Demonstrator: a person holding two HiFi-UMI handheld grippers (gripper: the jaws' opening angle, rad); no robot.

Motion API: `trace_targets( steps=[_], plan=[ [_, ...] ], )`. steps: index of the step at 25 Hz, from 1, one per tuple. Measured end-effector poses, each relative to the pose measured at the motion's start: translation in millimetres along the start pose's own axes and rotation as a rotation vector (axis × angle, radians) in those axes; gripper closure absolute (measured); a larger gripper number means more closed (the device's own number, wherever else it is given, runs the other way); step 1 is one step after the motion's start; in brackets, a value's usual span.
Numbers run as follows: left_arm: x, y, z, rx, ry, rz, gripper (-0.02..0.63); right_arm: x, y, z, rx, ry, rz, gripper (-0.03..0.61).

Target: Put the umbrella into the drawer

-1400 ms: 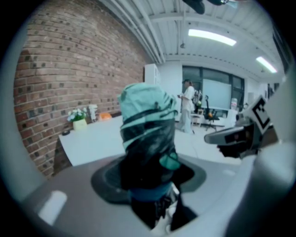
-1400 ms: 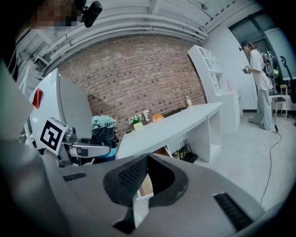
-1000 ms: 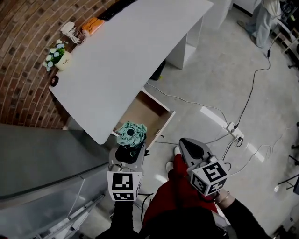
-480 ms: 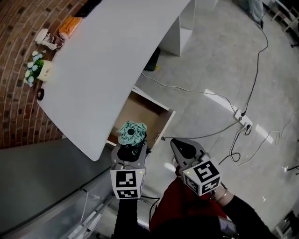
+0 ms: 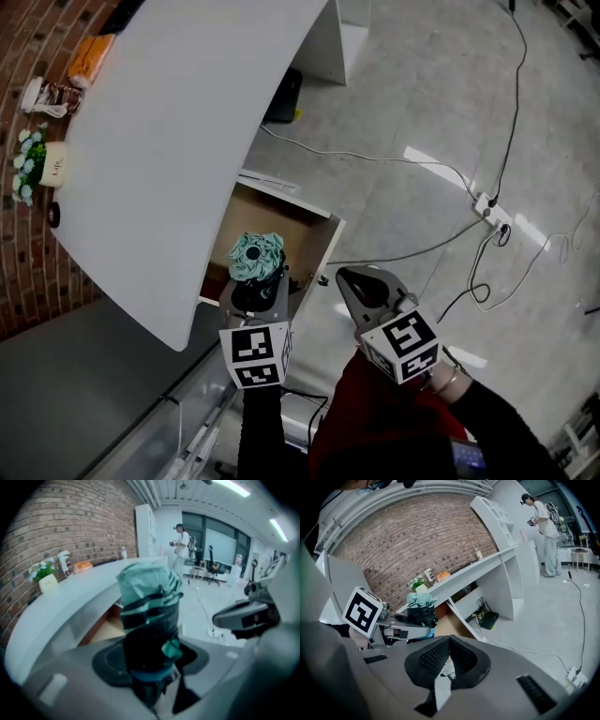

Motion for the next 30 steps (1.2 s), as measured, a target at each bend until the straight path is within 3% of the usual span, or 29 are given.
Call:
trace_targets(
  steps=[20,30],
  plan=[
    [-39.4,-81.7,-20.5,0.019,0.045,-0.192,0.377,-20.4,-40.8,19.1,0.021,-0.024,-0.089,0.577],
    [-43.0,-115.0,-34.6,0.05,0.091,-0.235,0.374,-26.6,-42.5,22.1,0.036,-0.038,-0.108,0.577]
  ],
)
Point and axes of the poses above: the fingertips, and each gripper's own axes: y backward along the fingers, z to its right, x out of its top, the point moved 7 cm from there along y, backward along the fingers, and after that the axes turned 1 degree about -x, right-handed, at the moved point
